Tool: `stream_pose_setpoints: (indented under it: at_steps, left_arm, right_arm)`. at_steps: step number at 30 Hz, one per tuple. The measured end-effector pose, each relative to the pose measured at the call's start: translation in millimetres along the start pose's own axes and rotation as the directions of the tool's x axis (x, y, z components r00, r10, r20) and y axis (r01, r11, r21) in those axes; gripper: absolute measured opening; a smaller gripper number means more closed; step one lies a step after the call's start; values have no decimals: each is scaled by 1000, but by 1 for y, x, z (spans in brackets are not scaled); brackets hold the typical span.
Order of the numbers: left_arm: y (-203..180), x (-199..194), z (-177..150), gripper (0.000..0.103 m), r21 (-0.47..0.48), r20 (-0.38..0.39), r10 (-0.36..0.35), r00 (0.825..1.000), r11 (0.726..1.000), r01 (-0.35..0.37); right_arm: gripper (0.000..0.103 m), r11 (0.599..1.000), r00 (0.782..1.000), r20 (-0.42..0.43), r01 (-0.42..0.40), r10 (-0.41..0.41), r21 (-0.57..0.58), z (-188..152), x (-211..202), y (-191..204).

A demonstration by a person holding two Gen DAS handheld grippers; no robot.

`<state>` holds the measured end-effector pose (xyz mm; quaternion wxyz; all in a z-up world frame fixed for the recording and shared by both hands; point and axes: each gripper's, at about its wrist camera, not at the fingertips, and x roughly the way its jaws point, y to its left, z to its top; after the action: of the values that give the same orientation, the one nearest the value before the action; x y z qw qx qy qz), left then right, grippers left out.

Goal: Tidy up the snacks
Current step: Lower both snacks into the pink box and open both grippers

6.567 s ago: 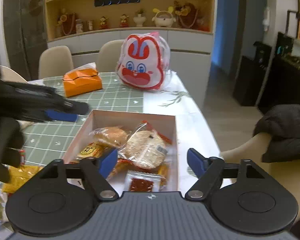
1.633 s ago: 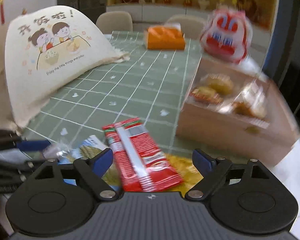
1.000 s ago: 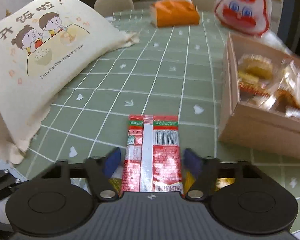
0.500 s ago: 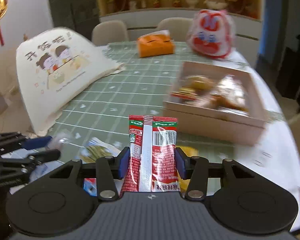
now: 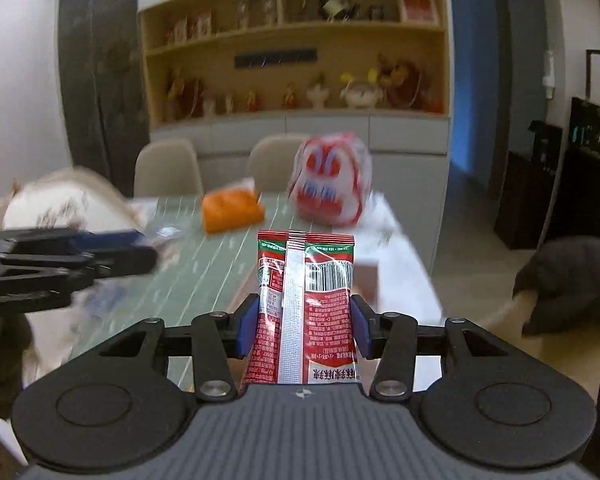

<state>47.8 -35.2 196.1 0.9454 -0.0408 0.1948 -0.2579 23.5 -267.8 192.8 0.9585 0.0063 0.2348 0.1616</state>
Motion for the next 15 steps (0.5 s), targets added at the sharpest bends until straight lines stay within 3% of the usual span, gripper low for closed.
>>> stream_pose_setpoints:
  at_steps: [4, 6, 9, 12, 15]
  left_arm:
    - [21, 53, 14, 42, -100, -39, -25, 999, 995, 21]
    - [40, 84, 1, 43, -157, -93, -63, 994, 986, 48]
    - [69, 125, -29, 41, -241, -158, -77, 984, 970, 37]
    - [95, 135, -44, 41, -315, -160, -90, 983, 948, 35]
    - [110, 117, -54, 41, -364, -178, -90, 980, 931, 19]
  right_arm:
    - [47, 999, 999, 15, 31, -31, 28, 37, 46, -9]
    - [47, 998, 999, 2, 46, -46, 31, 49, 78, -10]
    - [55, 998, 996, -86, 9, -4, 58, 52, 129, -12]
    - [59, 994, 985, -172, 30, -11, 110, 39, 165, -18]
    - [59, 993, 979, -198, 60, -39, 100, 21, 167, -21]
